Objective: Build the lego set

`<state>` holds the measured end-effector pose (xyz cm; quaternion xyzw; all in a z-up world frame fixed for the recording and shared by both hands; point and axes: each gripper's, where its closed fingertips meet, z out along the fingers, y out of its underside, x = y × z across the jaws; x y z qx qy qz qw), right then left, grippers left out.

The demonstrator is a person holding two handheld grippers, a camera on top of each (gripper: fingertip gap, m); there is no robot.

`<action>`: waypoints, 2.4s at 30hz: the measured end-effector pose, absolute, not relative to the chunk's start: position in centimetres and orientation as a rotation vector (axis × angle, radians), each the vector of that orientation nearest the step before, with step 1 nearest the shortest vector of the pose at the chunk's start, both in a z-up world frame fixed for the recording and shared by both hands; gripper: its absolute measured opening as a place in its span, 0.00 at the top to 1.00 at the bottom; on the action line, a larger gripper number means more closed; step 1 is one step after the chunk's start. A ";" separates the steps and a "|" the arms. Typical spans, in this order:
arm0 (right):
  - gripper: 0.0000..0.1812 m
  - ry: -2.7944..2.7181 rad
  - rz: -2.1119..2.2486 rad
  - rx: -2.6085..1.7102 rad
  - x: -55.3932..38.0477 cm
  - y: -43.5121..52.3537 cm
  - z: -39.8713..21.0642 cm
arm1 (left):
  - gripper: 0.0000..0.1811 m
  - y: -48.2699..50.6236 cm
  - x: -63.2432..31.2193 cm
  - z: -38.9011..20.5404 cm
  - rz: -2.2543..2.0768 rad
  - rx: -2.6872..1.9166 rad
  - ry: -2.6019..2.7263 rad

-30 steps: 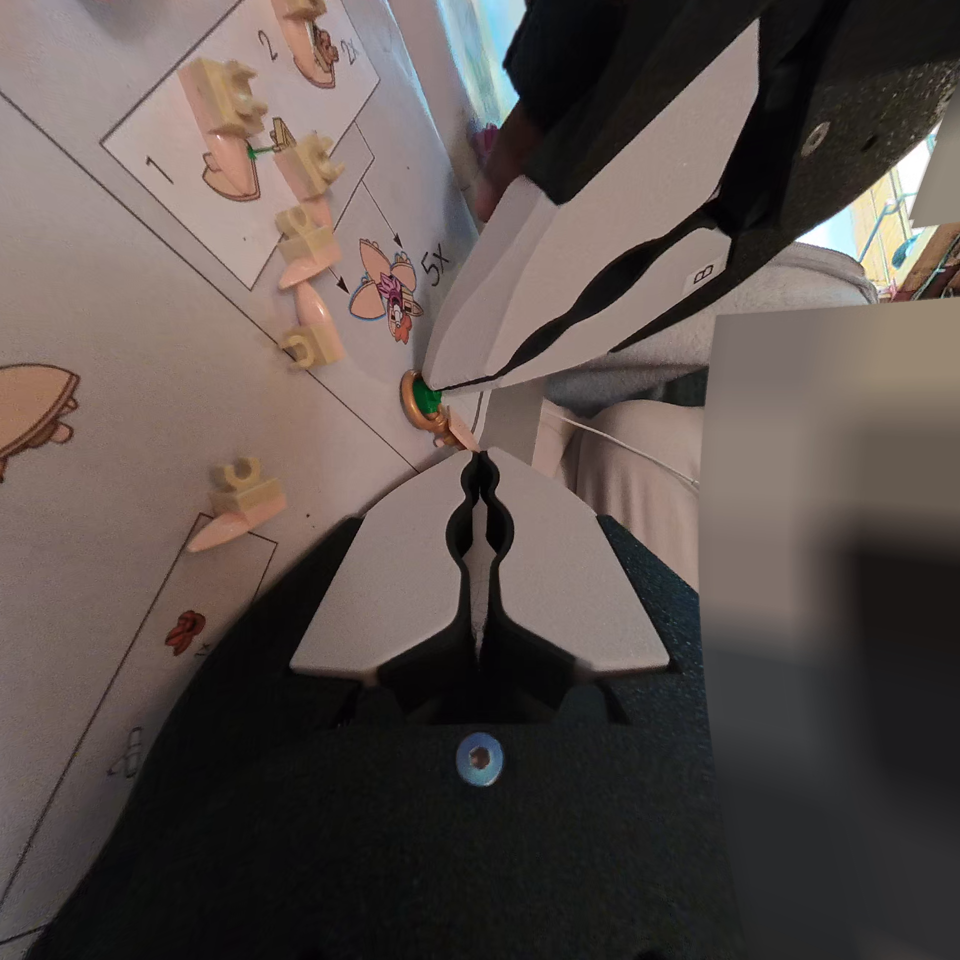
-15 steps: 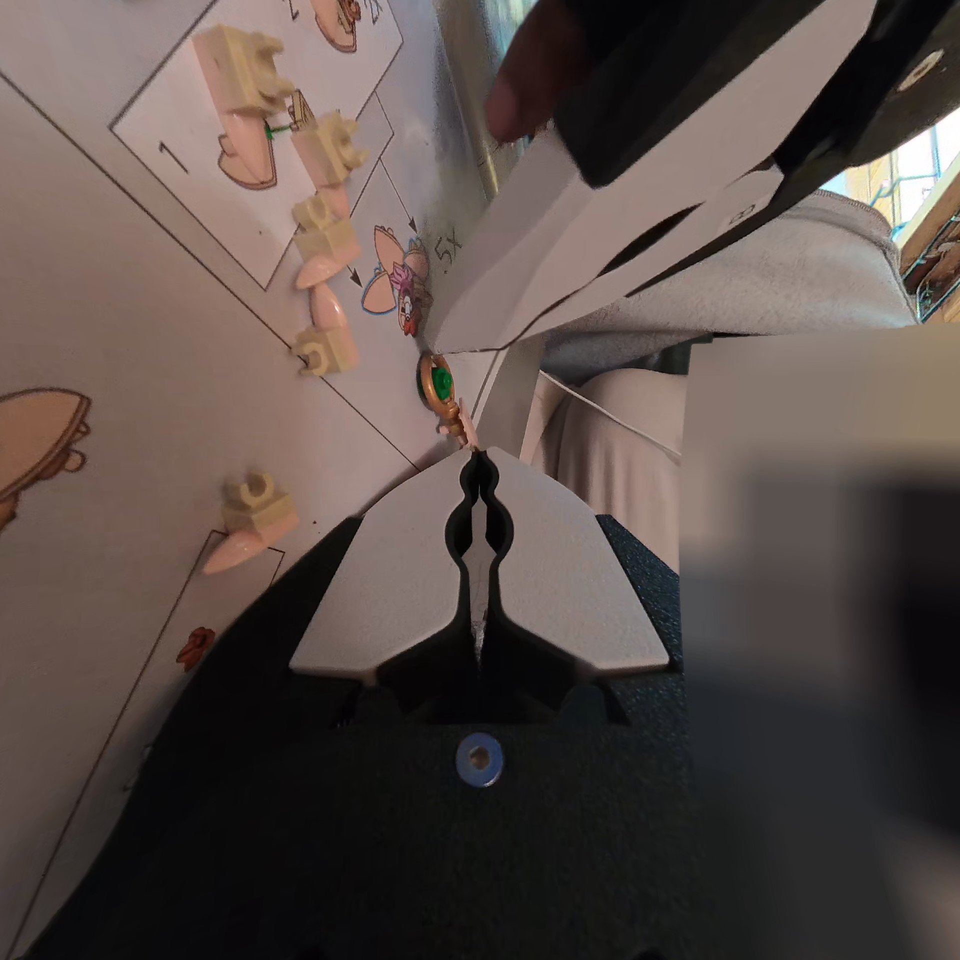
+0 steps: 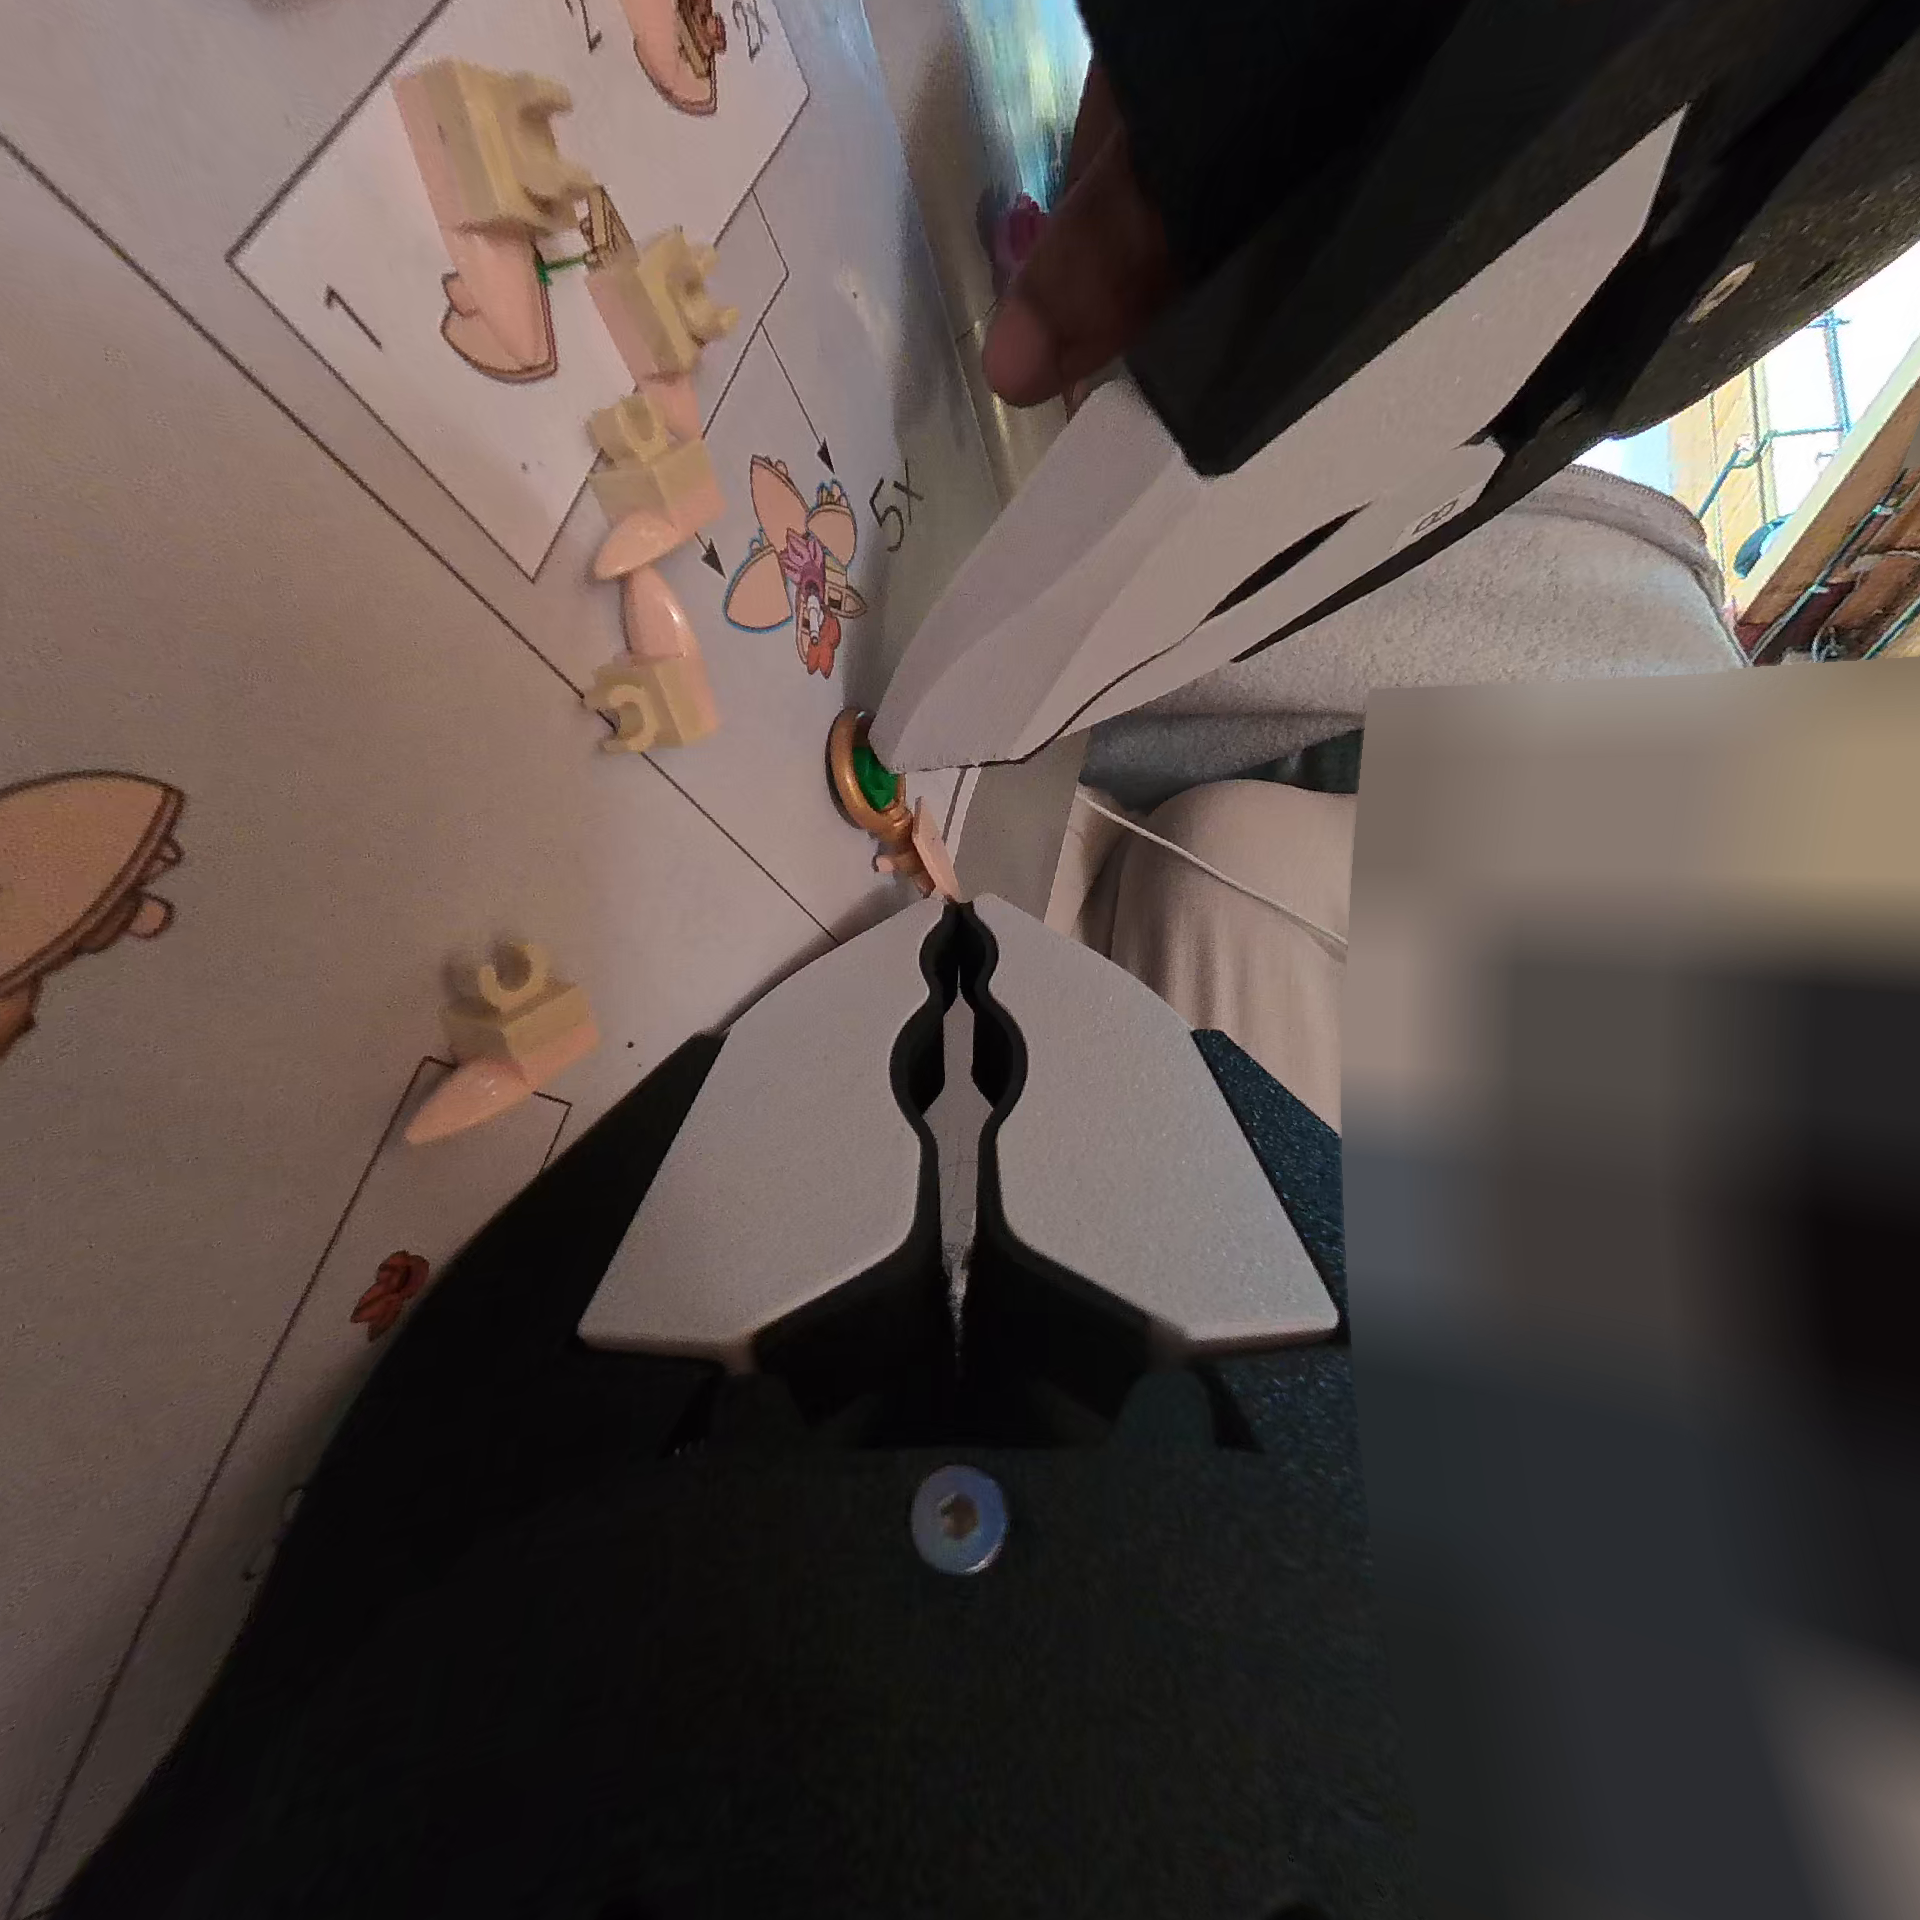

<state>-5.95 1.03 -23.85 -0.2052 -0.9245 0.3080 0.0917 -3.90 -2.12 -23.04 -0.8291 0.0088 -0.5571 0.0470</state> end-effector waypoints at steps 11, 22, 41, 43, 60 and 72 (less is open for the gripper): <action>1.00 -2.699 0.978 -0.781 -5.9 1.1 -23.9 | 1.00 -1.8 -3.9 -23.0 -1.664 -2.478 -0.011; 0.94 -2.598 1.099 -1.104 -6.1 1.7 -23.7 | 1.00 -1.3 -3.9 -23.0 -1.594 -2.409 -0.071; 0.85 -2.577 0.955 -0.980 -5.9 0.9 -24.1 | 1.00 -1.0 -3.9 -22.9 -1.577 -2.372 -0.103; 0.85 -2.569 0.935 -0.978 -6.0 1.0 -24.1 | 1.00 -1.0 -3.9 -22.9 -1.573 -2.368 -0.118; 0.85 -2.439 0.845 -1.155 -5.7 0.9 -24.1 | 1.00 -0.7 -4.0 -23.2 -1.381 -2.328 -0.120; 0.86 -2.390 0.846 -1.247 -5.7 0.9 -24.1 | 1.00 -0.7 -4.0 -23.3 -1.307 -2.316 -0.063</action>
